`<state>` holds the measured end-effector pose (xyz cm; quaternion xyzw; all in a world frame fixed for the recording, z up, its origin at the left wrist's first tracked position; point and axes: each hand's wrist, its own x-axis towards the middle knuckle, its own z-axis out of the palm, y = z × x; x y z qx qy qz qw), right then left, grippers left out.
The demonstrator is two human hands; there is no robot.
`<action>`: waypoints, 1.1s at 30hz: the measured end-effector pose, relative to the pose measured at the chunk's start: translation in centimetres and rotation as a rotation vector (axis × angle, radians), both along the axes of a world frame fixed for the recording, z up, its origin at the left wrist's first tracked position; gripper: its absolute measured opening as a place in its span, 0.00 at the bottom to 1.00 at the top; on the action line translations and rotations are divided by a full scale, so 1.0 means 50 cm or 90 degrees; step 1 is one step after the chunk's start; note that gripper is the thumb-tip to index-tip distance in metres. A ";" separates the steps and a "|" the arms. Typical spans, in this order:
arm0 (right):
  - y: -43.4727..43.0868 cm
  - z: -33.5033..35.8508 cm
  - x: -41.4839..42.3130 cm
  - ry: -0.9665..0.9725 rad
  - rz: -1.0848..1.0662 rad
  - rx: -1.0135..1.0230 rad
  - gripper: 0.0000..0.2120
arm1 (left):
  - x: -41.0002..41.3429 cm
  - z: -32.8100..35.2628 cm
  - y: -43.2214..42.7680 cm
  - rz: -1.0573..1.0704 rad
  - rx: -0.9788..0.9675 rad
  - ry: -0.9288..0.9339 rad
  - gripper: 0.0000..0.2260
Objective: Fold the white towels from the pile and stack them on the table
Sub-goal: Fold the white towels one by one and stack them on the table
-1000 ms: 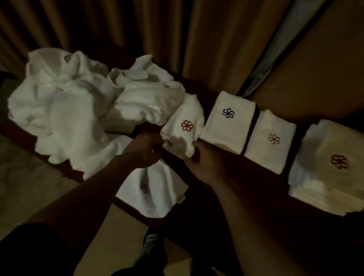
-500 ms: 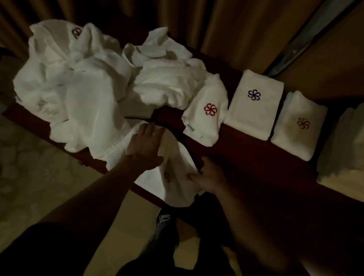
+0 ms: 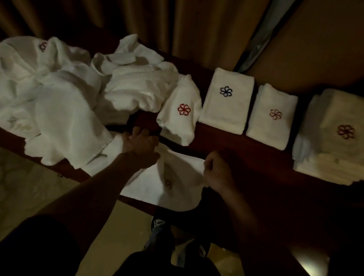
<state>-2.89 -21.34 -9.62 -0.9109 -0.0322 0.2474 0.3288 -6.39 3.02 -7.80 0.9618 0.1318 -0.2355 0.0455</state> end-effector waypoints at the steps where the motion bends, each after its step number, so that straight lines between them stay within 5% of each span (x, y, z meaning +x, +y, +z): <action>1: -0.019 0.006 0.005 -0.017 -0.040 0.002 0.08 | 0.007 0.004 -0.017 -0.015 -0.013 -0.002 0.22; 10: -0.213 0.074 0.051 -0.111 -0.193 0.034 0.07 | 0.056 0.027 -0.176 -0.113 -0.208 0.024 0.32; 19: -0.352 0.104 0.035 -0.164 -0.302 0.086 0.04 | 0.072 0.053 -0.259 -0.117 -0.137 0.061 0.39; 29: -0.401 0.129 0.027 -0.219 -0.299 0.087 0.05 | 0.076 0.063 -0.253 -0.061 -0.185 -0.030 0.32; 33: -0.409 0.122 0.013 -0.205 -0.304 0.046 0.06 | 0.055 0.052 -0.245 -0.068 -0.117 0.013 0.26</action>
